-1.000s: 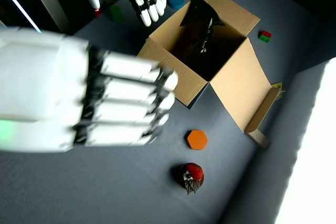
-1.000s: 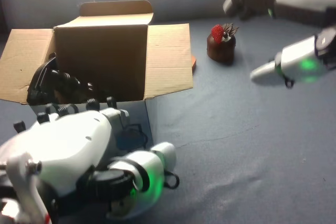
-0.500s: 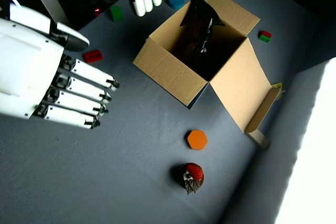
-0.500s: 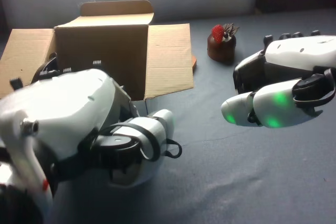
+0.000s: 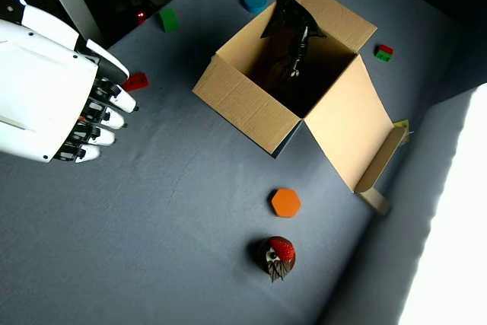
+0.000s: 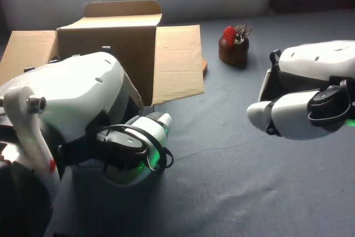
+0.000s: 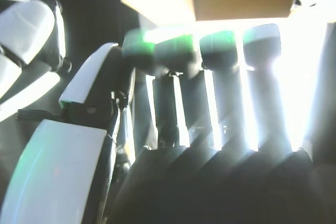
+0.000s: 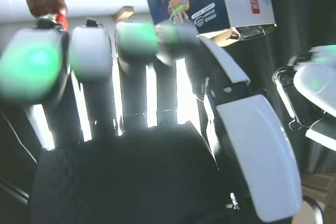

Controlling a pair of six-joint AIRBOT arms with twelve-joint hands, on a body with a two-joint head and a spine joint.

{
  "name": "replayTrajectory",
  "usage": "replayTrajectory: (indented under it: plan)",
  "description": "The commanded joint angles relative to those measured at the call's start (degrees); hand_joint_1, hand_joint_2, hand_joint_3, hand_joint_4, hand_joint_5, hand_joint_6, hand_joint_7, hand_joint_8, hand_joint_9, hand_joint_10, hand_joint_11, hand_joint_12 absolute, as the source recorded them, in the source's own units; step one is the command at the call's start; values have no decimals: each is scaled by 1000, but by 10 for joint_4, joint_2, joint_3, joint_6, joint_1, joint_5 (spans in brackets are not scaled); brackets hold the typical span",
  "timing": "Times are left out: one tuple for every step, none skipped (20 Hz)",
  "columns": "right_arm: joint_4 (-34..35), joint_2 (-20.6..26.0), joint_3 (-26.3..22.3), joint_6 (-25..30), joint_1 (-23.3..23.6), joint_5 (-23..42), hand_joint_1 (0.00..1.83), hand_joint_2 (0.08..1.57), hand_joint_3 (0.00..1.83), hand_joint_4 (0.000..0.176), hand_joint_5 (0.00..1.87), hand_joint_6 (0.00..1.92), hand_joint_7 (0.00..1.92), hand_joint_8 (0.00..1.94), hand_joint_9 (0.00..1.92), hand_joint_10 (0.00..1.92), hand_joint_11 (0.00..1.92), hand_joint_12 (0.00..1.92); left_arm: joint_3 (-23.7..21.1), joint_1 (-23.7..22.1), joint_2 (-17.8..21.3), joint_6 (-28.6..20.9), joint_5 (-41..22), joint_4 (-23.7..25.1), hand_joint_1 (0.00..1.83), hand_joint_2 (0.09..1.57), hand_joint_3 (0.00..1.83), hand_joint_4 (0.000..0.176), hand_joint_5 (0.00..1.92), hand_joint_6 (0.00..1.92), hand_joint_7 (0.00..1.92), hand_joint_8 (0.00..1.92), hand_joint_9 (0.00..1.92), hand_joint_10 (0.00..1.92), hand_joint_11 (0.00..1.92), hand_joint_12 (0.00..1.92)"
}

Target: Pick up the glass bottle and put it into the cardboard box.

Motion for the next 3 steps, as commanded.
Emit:
replayTrajectory:
  plan:
    - [-24,4,-2,2,11,19,636,1224,719,176,1354,1921,1421,1941,1536,1921,1644,1921,2,-8,1,-2,-1,61,715,1420,25,0,1090,1921,1280,1921,1261,1921,1180,1921]
    - [-24,4,-3,1,11,12,657,1186,770,176,1356,1921,1424,1941,1538,1921,1647,1921,3,-8,1,-2,-1,62,723,1425,24,0,1101,1921,1280,1921,1263,1921,1158,1921]
    - [-24,4,-3,-1,12,9,660,1177,780,176,1356,1921,1424,1941,1538,1921,1647,1921,3,-7,1,-2,-1,62,730,1428,22,0,1106,1921,1280,1921,1255,1921,1135,1921]
